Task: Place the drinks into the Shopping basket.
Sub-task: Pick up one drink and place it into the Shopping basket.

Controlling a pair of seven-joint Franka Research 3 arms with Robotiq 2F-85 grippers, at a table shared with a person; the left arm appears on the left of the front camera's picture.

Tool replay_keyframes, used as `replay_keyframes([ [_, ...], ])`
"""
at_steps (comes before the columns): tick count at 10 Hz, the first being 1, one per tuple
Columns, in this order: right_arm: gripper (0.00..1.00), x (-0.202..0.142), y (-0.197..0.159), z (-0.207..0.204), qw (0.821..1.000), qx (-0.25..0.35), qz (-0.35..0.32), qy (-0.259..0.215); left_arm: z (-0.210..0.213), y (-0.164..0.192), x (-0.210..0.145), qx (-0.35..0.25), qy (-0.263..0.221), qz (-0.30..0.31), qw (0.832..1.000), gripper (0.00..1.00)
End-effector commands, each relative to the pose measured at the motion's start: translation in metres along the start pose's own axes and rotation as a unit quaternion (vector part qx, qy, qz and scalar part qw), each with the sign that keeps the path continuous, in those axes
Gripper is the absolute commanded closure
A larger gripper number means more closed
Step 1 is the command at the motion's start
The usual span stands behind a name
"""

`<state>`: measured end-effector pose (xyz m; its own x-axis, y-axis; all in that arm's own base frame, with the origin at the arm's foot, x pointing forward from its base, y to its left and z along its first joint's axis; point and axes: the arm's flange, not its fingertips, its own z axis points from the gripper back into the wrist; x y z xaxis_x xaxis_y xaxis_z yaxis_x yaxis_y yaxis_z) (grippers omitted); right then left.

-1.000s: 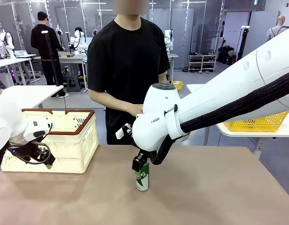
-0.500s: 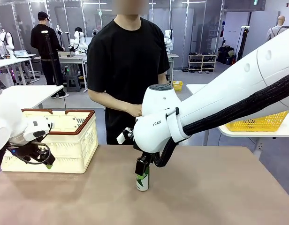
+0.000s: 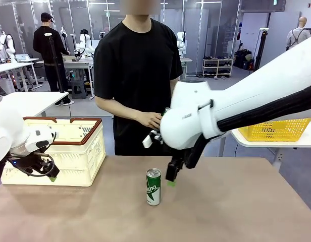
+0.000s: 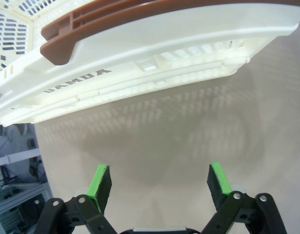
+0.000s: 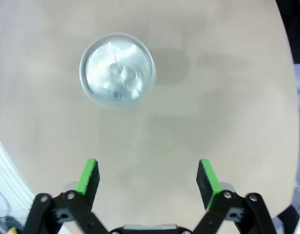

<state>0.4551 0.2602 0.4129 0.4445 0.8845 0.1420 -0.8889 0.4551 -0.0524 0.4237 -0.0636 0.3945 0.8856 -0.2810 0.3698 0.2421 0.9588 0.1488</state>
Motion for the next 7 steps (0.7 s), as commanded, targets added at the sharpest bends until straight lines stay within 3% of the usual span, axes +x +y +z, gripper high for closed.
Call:
replay_keyframes([
  [1, 0.00, -0.063, -0.003, 0.028, 0.999, 0.020, -0.022, -0.026, 0.002, 0.001, -0.001, 0.001, 0.002, 0.000, 1.000, 0.00],
  [3, 0.00, -0.132, -0.016, 0.053, 0.990, 0.008, -0.130, -0.048, 0.002, 0.001, -0.001, 0.001, 0.002, 0.000, 1.000, 0.00],
  [4, 0.00, -0.160, -0.024, 0.060, 0.977, -0.007, -0.204, -0.054, 0.002, 0.001, -0.001, 0.001, 0.002, 0.000, 1.000, 0.00],
  [7, 0.00, -0.201, -0.029, 0.067, 0.944, -0.025, -0.324, -0.062, 0.002, 0.001, -0.001, 0.001, 0.002, 0.000, 1.000, 0.00],
])
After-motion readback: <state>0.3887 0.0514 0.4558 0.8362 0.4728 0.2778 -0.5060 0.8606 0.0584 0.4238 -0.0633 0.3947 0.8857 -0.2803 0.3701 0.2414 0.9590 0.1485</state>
